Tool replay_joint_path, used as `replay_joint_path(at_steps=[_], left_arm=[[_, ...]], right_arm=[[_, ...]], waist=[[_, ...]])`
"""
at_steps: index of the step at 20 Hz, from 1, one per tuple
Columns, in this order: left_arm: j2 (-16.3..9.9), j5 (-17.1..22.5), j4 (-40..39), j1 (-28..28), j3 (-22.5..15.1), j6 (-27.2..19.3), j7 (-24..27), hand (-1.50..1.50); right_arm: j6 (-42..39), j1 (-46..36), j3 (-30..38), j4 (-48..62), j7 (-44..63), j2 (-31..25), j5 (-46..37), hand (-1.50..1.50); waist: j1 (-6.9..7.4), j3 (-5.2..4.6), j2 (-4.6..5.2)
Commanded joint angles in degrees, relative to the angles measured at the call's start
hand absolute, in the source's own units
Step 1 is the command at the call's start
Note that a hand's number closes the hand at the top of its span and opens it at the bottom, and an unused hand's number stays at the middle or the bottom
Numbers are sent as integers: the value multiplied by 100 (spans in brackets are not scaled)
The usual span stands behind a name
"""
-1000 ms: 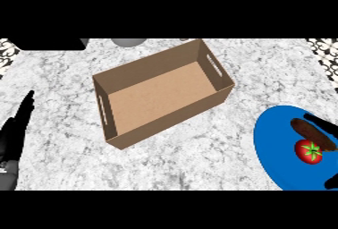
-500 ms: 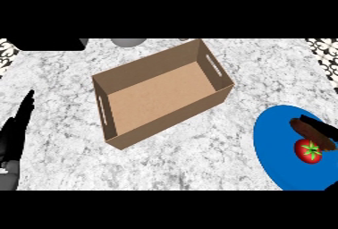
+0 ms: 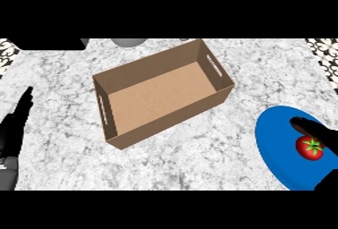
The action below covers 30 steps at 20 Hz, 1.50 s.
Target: Pick the tomato from the plate and place it in the cardboard box
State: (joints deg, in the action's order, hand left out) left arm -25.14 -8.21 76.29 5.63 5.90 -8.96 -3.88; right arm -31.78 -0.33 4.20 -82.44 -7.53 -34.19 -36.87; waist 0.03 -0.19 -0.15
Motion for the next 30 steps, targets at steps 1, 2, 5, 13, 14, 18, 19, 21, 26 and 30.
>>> replay_joint_path(at_steps=[1, 2, 5, 13, 14, 18, 19, 21, 26, 30], left_arm=[[96, -101, 252, -155, 7, 112, -47, 0], [294, -234, 342, -229, -8, -113, -91, 0], [197, -211, 159, -61, -7, 15, 10, 0], [172, -226, -266, 18, 253, 212, 237, 0], [347, -208, -297, -158, 261, 68, 524, 0], [337, -222, 194, -463, 198, 84, 261, 0], [232, -267, 250, -186, 216, 80, -133, 0], [37, -152, 233, -191, 317, 308, -116, 0], [93, -111, 512, -321, 326, 348, -217, 0], [473, -432, 215, -87, 23, 38, -83, 0]], right_arm=[[363, -228, -107, 835, -276, 212, -443, -150], [178, -147, 13, 191, 273, 406, -309, 150], [1428, -376, -17, 761, -379, 423, -868, 150], [2356, -640, 174, 1014, -506, 434, -1446, 150], [2517, -586, 385, 977, -574, 414, -1327, 150], [2444, 97, -394, -946, 1659, 1701, -1912, 150], [2574, 198, -624, -1080, 2037, 1999, -2178, 150], [2668, 369, -947, -1702, 2736, 2331, -2640, 150], [2328, 390, -1457, -3227, 3778, 2511, -3507, 150], [2411, 18, -2161, -3937, 3787, 2587, -4154, 150]], waist=[[26, 21, 18], [6, 19, 12], [25, 22, 22], [-5, 18, 20], [-8, 18, 18], [-79, 5, -43], [-103, 8, -41], [-109, 5, -48], [-22, 13, -29], [-35, 11, -10]])
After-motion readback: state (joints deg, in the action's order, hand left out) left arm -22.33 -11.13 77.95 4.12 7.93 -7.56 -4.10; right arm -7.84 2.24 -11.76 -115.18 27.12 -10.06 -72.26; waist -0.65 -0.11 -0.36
